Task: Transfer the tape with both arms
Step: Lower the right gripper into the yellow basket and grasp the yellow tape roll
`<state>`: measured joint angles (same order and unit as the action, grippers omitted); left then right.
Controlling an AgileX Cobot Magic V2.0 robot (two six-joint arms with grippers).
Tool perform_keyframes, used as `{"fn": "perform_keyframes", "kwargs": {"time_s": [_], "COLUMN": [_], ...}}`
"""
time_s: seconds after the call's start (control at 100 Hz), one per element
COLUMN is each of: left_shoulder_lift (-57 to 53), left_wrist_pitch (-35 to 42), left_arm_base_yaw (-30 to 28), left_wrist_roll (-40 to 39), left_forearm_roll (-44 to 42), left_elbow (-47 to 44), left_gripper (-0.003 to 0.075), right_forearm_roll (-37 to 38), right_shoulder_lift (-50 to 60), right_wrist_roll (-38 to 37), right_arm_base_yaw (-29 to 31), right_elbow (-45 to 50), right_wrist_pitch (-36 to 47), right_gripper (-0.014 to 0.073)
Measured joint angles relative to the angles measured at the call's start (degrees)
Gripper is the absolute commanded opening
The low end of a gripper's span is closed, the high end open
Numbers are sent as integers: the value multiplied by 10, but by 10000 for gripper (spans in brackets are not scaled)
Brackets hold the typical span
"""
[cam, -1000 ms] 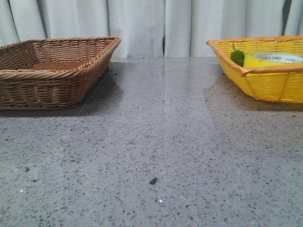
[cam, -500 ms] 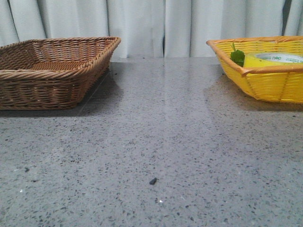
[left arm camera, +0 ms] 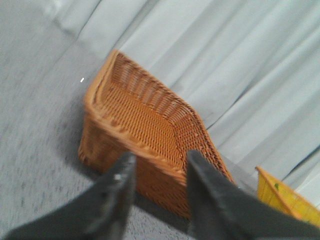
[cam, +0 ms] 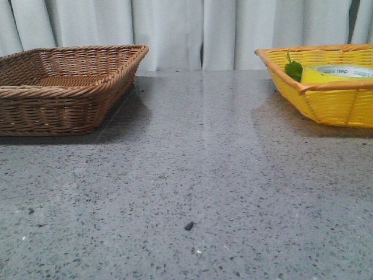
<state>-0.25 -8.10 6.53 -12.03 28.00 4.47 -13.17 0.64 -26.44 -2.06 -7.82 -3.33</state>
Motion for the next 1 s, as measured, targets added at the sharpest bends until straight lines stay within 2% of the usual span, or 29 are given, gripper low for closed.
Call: {"fn": "perform_keyframes", "kwargs": {"time_s": [0.06,0.16,0.23,0.3,0.42,0.53,0.82,1.0], "left_shoulder_lift": [11,55,92,127,174,188,191,191], "left_wrist_pitch": [-37,-102,-138,-157,-166,-166,-171,-171], "left_arm_base_yaw": [0,0,0,0,1,14,48,50], "left_wrist_roll": [0,1,23,59,104,115,120,120], "left_forearm_roll": [-50,-130,-158,-166,-166,-161,-160,-160], "left_elbow": [30,87,121,150,188,201,204,204], "left_gripper": [429,429,429,429,428,427,427,427], "right_forearm_roll": [27,55,62,66,67,71,168,219], "right_shoulder_lift": [-13,-67,-119,-181,-304,-426,-742,-911], "right_wrist_roll": [0,33,77,115,160,173,178,180], "right_arm_base_yaw": [-3,-23,-44,-70,-114,-143,-150,-149], "right_elbow": [-37,-100,-149,-204,-306,-405,-671,-784], "right_wrist_pitch": [-44,-113,-162,-216,-305,-374,-530,-589], "right_gripper": [25,206,325,394,395,393,393,394]}}
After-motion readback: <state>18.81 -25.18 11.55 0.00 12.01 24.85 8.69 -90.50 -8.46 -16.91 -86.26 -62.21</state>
